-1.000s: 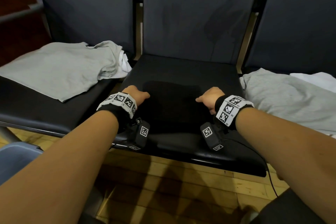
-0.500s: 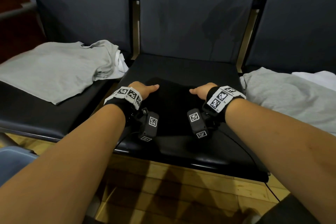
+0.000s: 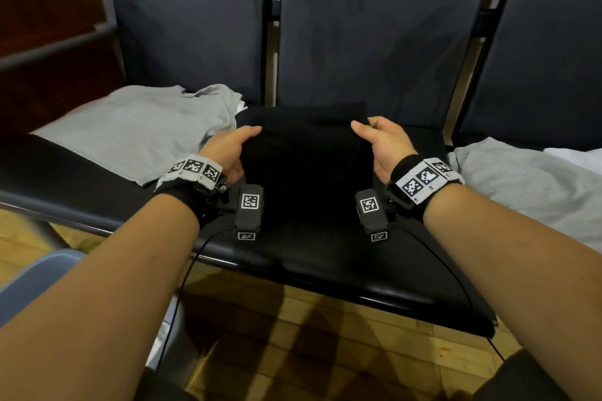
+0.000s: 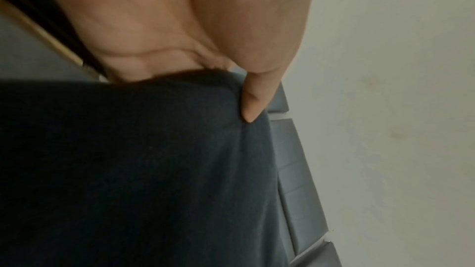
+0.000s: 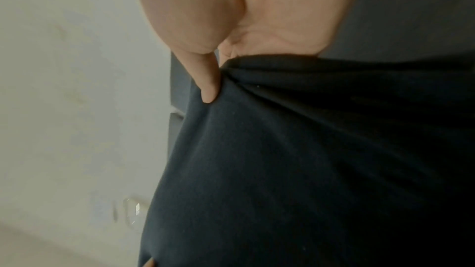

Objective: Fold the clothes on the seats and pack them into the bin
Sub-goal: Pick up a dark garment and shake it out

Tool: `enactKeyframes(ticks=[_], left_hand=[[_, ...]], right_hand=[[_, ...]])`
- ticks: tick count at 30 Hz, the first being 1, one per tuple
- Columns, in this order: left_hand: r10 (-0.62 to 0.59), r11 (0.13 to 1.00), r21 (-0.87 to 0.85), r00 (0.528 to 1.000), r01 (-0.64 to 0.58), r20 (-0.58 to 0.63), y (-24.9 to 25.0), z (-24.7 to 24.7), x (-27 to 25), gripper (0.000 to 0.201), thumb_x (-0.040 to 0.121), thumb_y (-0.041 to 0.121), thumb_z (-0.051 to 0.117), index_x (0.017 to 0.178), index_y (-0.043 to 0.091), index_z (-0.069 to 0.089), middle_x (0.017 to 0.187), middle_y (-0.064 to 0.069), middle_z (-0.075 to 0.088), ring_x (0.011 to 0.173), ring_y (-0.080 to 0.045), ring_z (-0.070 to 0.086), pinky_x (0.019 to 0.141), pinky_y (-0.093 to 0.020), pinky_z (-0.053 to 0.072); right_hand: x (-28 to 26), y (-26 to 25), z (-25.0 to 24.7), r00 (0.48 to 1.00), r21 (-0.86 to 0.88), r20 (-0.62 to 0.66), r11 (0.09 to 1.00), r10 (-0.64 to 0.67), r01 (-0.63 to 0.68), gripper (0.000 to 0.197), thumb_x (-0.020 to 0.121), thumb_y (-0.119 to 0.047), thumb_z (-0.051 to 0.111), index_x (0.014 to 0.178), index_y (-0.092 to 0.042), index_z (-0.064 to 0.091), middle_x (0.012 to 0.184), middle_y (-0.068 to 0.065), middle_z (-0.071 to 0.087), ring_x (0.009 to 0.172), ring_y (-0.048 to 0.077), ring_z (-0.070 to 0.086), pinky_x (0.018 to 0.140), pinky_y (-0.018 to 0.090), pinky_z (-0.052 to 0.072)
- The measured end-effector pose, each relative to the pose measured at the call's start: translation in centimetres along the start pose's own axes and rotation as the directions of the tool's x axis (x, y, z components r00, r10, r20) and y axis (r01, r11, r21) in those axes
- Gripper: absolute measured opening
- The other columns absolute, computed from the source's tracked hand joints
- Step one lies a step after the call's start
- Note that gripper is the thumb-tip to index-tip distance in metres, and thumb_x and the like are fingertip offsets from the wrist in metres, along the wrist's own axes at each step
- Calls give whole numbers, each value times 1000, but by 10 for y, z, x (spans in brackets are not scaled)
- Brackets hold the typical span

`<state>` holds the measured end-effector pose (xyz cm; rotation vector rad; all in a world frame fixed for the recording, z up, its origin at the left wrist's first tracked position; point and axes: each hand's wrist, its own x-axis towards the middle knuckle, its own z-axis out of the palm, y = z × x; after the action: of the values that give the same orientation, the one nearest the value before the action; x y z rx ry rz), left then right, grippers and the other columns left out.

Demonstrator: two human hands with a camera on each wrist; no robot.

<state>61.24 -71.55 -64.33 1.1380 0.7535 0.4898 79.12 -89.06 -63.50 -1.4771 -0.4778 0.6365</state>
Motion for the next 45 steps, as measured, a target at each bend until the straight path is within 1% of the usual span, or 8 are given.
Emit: enactKeyframes(ticks=[11,14,24,28,34,37,41,45], left_hand=[[151,987,-10,950,-160,-272,30,-178,-136,35,95,23,56,129,23,56,121,-9,67,106,-27,66,85,-47,53],[140,988,-5,901,-156,-410,13,-230,-182,36,96,27,54,131,19,54,107,-7,71,83,-19,72,63,-35,57],[-130,974,-224,703,-42,-699,-103,-387,-299,36,96,29,55,131,18,56,121,-13,66,108,-31,65,75,-43,58],[-256,945,-327,612,-5,-749,-159,-427,-329,37,97,25,52,133,14,53,125,-18,62,107,-35,65,72,-43,57],[-419,902,-325,391,285,-820,-218,-443,-346,31,99,15,49,129,10,46,96,-16,62,81,-31,60,55,-33,52],[-454,733,-202,247,649,-856,-248,-450,-349,48,97,27,54,135,-1,46,132,-14,55,115,-38,56,64,-22,44],[-494,540,-131,186,831,-849,-274,-470,-346,53,97,38,52,131,-3,52,135,-19,53,123,-35,52,94,-31,41],[-407,531,-25,229,847,-884,-269,-486,-337,45,103,28,40,140,4,45,139,-22,49,127,-35,48,103,-33,38]], right_hand=[[-56,-6,185,936,-66,349,995,-47,75,28,89,-14,69,109,3,61,108,23,69,99,34,69,90,50,55],[-78,16,251,893,-117,449,989,-30,92,23,86,-17,72,100,-2,63,103,22,70,96,36,70,88,53,55],[-161,148,437,640,-364,736,926,221,99,27,75,-34,74,93,-14,67,91,5,74,89,26,71,88,48,56],[-195,206,474,537,-487,772,860,340,156,23,89,-28,68,88,-10,55,82,4,56,81,25,60,82,35,50],[-235,301,498,415,-655,732,725,540,213,43,89,-21,68,65,-20,33,64,-2,36,60,15,39,63,26,36],[-247,329,498,328,-755,656,584,680,299,23,91,-26,67,82,-15,49,81,3,54,69,19,55,59,28,48],[-255,354,501,348,-769,631,499,693,400,45,89,-31,67,124,-6,56,111,14,67,89,30,64,89,42,55],[-246,356,504,388,-750,661,558,642,354,18,85,-31,64,73,-19,59,69,5,64,69,27,66,78,46,60]])
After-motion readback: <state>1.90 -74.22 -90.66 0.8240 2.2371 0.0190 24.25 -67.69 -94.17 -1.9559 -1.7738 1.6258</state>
